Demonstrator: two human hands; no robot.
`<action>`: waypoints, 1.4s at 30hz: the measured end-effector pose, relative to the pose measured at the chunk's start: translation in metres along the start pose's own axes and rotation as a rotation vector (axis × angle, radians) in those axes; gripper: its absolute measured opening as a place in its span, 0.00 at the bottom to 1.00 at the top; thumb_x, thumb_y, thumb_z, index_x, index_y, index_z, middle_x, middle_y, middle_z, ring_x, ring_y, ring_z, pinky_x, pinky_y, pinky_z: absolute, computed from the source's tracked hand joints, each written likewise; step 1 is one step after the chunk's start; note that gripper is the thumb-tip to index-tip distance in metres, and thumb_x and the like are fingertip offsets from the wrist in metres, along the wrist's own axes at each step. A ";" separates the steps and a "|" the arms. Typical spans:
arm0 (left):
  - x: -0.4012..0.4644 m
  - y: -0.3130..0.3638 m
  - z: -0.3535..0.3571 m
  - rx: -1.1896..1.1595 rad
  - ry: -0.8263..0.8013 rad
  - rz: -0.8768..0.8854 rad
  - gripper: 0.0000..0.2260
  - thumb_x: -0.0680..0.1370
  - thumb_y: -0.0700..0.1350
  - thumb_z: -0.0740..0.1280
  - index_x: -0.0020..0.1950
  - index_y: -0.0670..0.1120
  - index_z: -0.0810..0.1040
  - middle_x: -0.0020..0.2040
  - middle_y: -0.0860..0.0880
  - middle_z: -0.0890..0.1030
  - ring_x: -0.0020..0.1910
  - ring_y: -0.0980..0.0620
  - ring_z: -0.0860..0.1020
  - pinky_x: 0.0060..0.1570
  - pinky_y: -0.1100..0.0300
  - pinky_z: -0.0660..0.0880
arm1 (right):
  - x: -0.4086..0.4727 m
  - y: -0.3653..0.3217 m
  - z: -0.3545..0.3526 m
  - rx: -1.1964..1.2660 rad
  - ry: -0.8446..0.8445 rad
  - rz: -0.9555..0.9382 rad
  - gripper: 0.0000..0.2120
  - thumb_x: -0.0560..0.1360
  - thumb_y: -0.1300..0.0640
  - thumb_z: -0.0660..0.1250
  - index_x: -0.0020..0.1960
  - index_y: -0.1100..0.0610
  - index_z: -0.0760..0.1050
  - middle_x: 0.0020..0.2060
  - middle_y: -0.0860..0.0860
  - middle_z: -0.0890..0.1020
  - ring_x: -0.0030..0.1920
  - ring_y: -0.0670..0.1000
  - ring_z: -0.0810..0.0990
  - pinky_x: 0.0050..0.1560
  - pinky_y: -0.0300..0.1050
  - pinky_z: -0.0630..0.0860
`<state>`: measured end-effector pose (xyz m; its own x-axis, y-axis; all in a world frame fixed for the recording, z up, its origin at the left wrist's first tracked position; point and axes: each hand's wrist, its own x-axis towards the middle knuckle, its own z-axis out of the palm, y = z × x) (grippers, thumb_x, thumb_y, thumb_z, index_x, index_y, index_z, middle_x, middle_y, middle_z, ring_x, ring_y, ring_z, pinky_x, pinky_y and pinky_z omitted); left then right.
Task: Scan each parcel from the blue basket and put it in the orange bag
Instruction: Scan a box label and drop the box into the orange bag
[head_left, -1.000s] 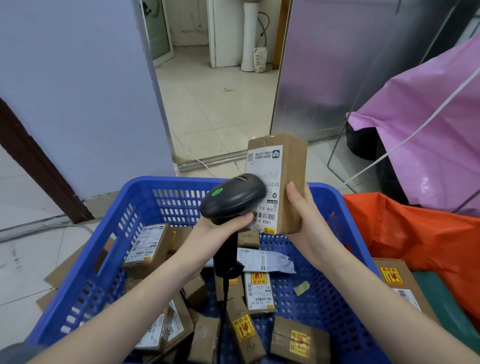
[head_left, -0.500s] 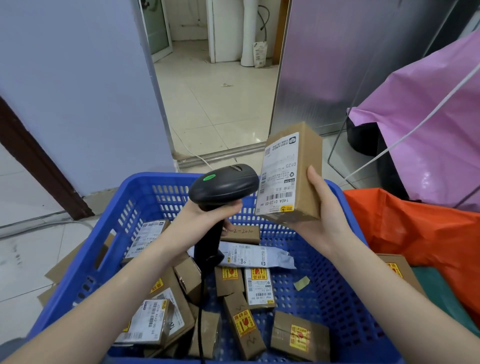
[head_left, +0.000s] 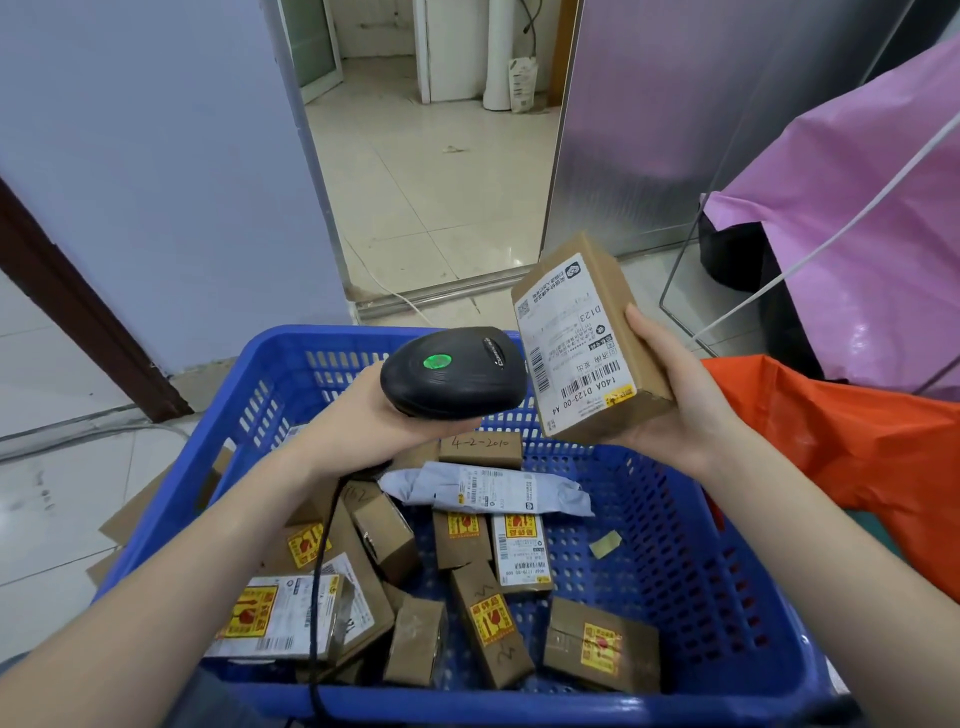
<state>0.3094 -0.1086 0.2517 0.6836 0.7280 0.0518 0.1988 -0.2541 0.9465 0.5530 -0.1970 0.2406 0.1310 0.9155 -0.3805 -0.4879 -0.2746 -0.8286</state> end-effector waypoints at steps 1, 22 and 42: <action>-0.001 0.001 0.000 0.002 -0.008 0.002 0.18 0.66 0.44 0.76 0.52 0.59 0.77 0.48 0.64 0.83 0.50 0.65 0.80 0.48 0.72 0.75 | 0.000 0.000 -0.001 0.004 0.002 0.012 0.32 0.66 0.38 0.67 0.67 0.49 0.72 0.59 0.55 0.81 0.60 0.58 0.80 0.55 0.64 0.76; 0.001 0.001 -0.003 0.116 -0.026 0.017 0.11 0.73 0.37 0.71 0.43 0.53 0.76 0.26 0.57 0.77 0.27 0.61 0.74 0.29 0.69 0.71 | 0.001 -0.004 -0.008 0.010 -0.008 0.057 0.28 0.68 0.38 0.65 0.65 0.49 0.75 0.61 0.56 0.80 0.62 0.59 0.78 0.56 0.64 0.75; -0.006 0.009 0.035 -0.328 -0.008 -0.172 0.25 0.59 0.55 0.77 0.55 0.55 0.79 0.51 0.55 0.85 0.49 0.55 0.83 0.44 0.64 0.79 | -0.028 0.010 0.006 0.077 -0.075 -0.045 0.20 0.79 0.43 0.55 0.64 0.51 0.76 0.58 0.54 0.82 0.58 0.55 0.81 0.55 0.55 0.76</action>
<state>0.3319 -0.1376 0.2484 0.6655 0.7369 -0.1186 0.0768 0.0904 0.9929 0.5394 -0.2236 0.2459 0.0908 0.9464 -0.3099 -0.5480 -0.2123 -0.8091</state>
